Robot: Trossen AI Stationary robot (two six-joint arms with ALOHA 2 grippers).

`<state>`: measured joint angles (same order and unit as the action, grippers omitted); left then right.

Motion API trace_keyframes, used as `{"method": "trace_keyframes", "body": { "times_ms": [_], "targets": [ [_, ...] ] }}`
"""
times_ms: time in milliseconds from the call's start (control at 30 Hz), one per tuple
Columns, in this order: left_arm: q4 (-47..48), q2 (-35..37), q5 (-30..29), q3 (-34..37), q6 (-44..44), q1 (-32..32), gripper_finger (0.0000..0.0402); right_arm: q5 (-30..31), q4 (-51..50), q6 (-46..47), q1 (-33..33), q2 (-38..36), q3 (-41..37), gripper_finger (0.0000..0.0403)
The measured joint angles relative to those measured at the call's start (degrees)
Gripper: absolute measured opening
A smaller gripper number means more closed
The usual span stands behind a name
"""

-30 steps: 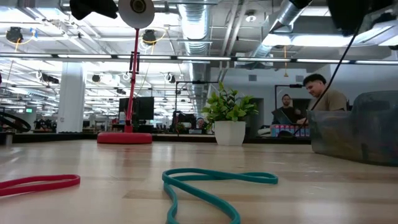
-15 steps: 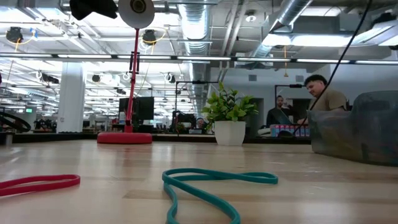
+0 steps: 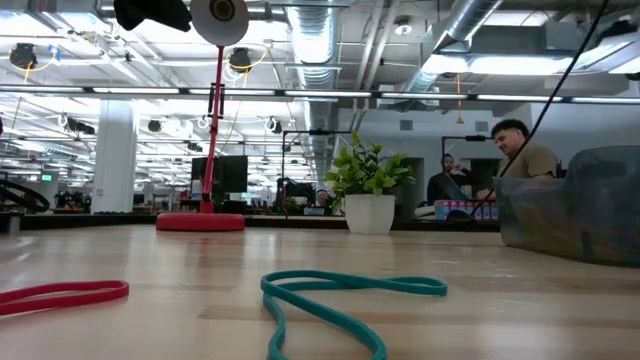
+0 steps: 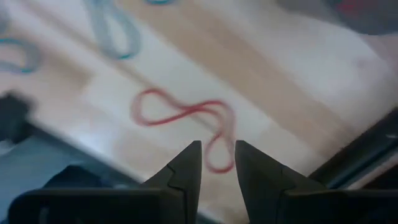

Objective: Pick and place items into bin
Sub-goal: Put the red rubber band into the black bin

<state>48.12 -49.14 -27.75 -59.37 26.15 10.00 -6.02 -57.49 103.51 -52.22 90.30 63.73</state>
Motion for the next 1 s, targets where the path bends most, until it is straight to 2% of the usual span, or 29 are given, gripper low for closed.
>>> {"method": "trace_keyframes", "body": {
  "times_ms": [133,400,567,1000],
  "targets": [
    [0.00,-0.01,0.02,0.00,0.11,0.00,0.0085,-0.31,3.51,4.21,-1.43,0.00,-5.28,0.0092],
    [0.00,-0.01,0.07,0.00,1.07,0.00,0.0085,-2.89,25.02,4.81,-3.15,0.84,-15.10,0.0092],
    [-0.02,0.01,0.07,-0.02,1.16,0.00,0.0085,-8.30,23.21,9.51,-3.66,3.78,-16.07,0.0092],
    [-0.22,-0.01,-1.29,-0.02,1.60,-0.02,0.0085,-9.38,24.25,11.74,-2.38,8.61,-15.38,0.0092]
  ]
}}
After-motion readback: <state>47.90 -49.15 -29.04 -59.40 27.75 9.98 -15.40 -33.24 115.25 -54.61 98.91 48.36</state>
